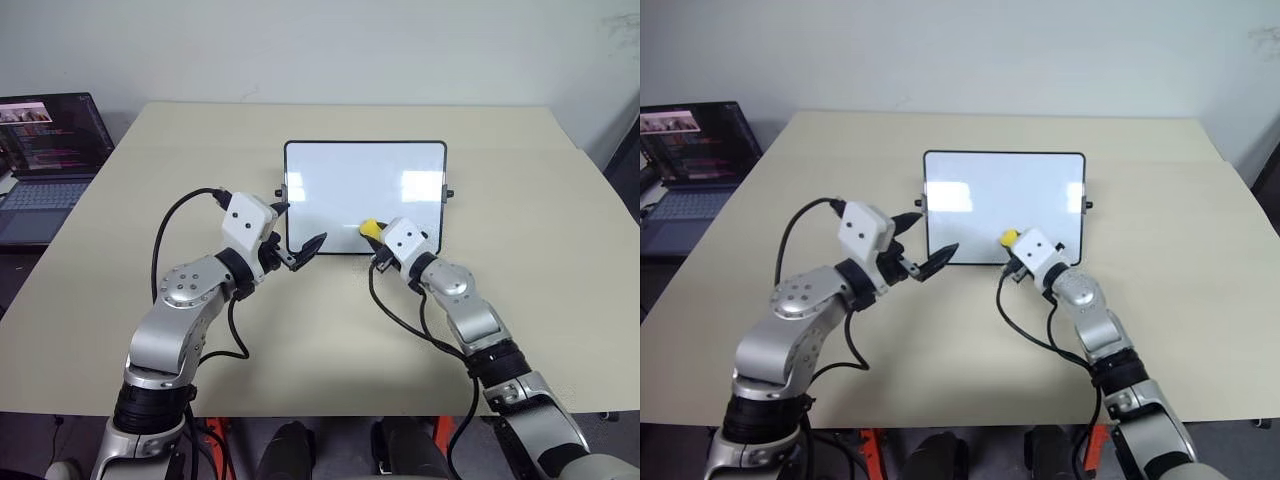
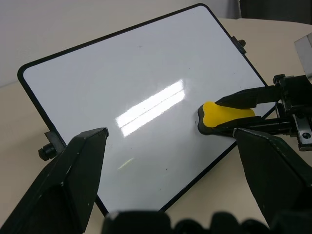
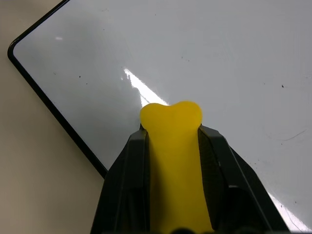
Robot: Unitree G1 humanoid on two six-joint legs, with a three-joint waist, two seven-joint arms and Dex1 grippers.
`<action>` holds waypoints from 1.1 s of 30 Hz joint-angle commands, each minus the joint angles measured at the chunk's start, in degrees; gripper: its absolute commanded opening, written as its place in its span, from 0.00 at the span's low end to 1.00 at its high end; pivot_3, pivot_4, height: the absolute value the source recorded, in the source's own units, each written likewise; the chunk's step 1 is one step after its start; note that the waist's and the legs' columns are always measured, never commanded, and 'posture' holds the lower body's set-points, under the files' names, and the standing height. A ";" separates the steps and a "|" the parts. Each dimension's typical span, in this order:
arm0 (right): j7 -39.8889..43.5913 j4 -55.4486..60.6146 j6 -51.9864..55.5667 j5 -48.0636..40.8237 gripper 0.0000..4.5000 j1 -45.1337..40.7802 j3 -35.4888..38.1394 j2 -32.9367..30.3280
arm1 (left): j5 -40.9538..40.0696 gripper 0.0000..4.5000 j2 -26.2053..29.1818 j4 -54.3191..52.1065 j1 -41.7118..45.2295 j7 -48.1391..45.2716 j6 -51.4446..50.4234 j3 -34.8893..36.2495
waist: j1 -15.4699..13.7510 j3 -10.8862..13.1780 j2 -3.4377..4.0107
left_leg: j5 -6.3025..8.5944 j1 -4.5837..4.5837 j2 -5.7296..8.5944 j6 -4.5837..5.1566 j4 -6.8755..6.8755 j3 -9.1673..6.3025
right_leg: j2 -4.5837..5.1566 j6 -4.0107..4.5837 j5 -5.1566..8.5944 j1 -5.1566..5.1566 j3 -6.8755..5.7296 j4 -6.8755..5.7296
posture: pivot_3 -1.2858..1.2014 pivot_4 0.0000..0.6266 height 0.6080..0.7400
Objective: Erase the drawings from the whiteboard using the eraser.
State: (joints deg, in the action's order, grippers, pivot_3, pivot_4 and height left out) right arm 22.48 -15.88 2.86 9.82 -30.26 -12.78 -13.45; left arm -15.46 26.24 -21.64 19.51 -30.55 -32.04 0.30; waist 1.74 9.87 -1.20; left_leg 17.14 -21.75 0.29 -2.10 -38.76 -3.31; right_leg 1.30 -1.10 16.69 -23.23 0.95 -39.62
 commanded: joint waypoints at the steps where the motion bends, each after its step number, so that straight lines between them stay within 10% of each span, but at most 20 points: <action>1: -0.03 0.47 0.99 0.20 0.24 0.38 0.36 -0.45 | -0.11 1.00 0.08 -0.59 0.93 0.14 1.53 0.59 | 0.00 0.00 0.00 | 0.00 0.00 0.00 0.00 0.00 0.00 | 0.00 0.00 0.00 0.00 0.00 0.00 | 0.52 0.24 1.00; 33: -0.30 -0.37 2.30 0.63 0.24 -0.56 0.67 -0.17 | -0.06 1.00 0.14 -0.34 0.34 0.34 2.25 0.74 | 0.01 0.00 0.00 | 0.00 0.08 0.00 0.00 -0.02 0.03 | -0.01 0.00 0.00 0.00 0.03 -0.12 | 0.52 0.24 1.00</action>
State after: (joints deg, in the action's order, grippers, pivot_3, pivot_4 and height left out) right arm 22.45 -16.88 4.06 10.01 -31.83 -13.20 -12.42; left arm -15.40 26.20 -21.08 19.34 -30.43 -30.88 0.30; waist 1.75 9.87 -1.20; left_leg 17.14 -21.68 0.29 -2.10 -38.77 -3.29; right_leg 1.29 -1.10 16.69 -23.22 0.97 -39.74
